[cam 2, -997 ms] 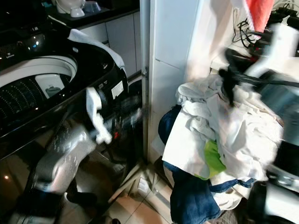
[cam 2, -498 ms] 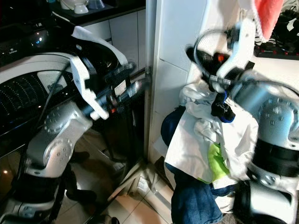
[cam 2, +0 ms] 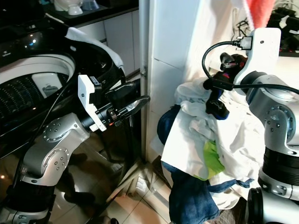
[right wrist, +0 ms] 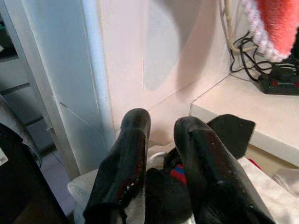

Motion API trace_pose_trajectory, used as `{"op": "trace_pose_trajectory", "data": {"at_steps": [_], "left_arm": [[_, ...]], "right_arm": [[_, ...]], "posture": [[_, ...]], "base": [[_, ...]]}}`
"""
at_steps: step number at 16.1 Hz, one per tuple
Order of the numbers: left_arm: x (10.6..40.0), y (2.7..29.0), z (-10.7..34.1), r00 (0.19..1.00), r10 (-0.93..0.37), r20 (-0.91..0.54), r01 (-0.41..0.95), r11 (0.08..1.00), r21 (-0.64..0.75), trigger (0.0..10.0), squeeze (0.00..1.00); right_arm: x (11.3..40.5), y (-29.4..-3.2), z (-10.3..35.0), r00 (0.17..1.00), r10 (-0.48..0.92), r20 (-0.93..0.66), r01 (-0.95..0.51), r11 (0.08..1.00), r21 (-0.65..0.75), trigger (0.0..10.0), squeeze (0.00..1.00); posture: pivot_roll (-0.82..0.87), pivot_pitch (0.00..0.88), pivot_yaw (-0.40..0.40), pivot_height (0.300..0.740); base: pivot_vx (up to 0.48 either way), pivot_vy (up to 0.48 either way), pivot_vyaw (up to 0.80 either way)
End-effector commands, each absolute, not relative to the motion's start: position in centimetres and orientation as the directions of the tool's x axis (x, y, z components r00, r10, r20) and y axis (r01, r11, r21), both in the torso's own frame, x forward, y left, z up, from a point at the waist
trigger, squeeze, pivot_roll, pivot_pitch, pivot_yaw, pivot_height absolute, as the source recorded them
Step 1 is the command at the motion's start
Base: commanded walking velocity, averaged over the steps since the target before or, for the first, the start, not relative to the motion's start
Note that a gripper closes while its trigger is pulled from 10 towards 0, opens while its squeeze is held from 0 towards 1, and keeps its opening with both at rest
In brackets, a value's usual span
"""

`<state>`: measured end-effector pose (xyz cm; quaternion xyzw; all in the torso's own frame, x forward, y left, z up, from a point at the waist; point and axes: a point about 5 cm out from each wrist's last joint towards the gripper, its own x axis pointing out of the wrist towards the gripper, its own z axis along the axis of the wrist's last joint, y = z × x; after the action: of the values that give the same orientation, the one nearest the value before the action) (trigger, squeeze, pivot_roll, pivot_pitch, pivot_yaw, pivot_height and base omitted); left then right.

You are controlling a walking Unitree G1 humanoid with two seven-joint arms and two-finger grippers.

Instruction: Clothes washing

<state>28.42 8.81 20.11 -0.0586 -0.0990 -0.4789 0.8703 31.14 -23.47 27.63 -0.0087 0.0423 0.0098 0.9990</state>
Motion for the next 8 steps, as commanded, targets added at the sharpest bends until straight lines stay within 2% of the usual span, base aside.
{"op": "trace_pose_trajectory", "data": {"at_steps": [1, 5, 8], "left_arm": [[28.4, 9.2, 19.9, 0.523, -0.825, 0.212, 0.845, 0.535, -0.006, 10.0, 0.00], [28.0, 9.7, 19.6, 0.516, -0.835, 0.192, 0.851, 0.525, -0.003, 10.0, 0.00], [27.8, 9.9, 19.5, 0.508, -0.843, 0.179, 0.857, 0.516, -0.003, 10.0, 0.00]], "right_arm": [[31.1, -23.4, 28.2, 0.998, 0.002, -0.064, -0.004, 1.000, -0.031, 10.0, 1.00], [31.1, -23.8, 27.3, 0.990, -0.079, -0.118, 0.073, 0.996, -0.059, 10.0, 1.00], [31.2, -23.4, 26.2, 0.980, -0.066, -0.189, 0.063, 0.998, -0.025, 10.0, 1.00]], "posture": [[-0.03, 0.000, 0.032, 0.740], [-0.02, 0.000, 0.027, 0.740], [-0.01, 0.000, 0.023, 0.740]], "base": [[0.000, 0.000, 0.00], [0.000, 0.000, 0.00], [0.000, 0.000, 0.00]]}}
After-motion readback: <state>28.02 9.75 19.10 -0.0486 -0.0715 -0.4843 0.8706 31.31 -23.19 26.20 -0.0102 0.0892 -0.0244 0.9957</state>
